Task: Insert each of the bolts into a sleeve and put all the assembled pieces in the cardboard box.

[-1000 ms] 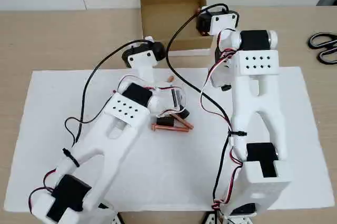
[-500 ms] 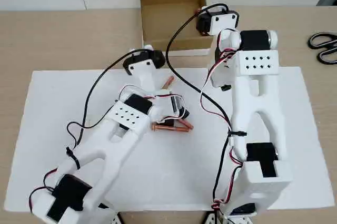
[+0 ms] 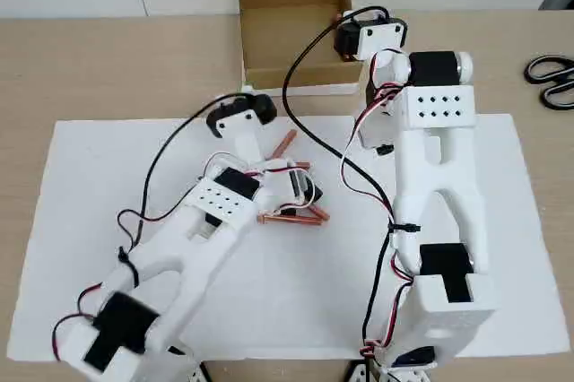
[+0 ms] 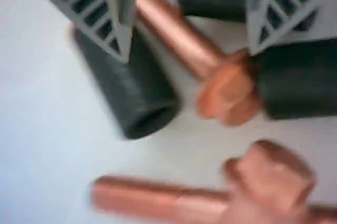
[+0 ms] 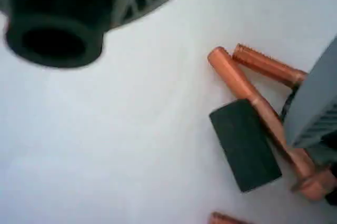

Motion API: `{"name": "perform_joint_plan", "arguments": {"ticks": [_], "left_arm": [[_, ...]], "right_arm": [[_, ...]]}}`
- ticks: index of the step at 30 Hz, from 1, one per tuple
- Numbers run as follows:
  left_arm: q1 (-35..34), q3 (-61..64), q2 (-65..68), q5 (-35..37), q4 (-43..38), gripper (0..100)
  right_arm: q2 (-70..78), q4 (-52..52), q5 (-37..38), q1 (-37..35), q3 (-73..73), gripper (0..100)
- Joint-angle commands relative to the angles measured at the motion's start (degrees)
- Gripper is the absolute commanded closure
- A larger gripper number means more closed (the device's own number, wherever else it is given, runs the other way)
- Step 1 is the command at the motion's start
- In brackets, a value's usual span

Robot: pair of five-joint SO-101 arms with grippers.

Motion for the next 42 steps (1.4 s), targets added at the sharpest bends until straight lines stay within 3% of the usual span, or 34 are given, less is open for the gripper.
{"name": "perform_joint_plan", "arguments": {"ticks": [1, 8, 14, 19, 33, 42], "left_arm": [[0.18, -2.33, 4.13, 1.32, -0.62, 86], [0.18, -11.91, 10.64, 2.29, 6.51, 86], [0.18, -12.88, 12.04, 2.29, 6.51, 86], [0.18, -13.32, 12.04, 2.29, 6.33, 100], [2.02, -15.16, 11.96, 1.85, 6.59, 100], [4.66, -15.16, 11.96, -15.38, 7.82, 100]], "right_arm": [[-3.65, 0.48, -0.44, 0.04, -0.18, 99.2], [-3.65, 0.48, -0.44, 0.22, -0.18, 99.2], [-3.65, 0.48, -0.44, 0.22, -0.18, 99.2], [-3.65, 0.48, -0.44, 0.04, -0.18, 99.2], [-3.65, 0.4, -0.44, 0.04, -0.18, 99.2], [-3.56, 0.4, -0.44, 0.22, -0.18, 99.2]]}}
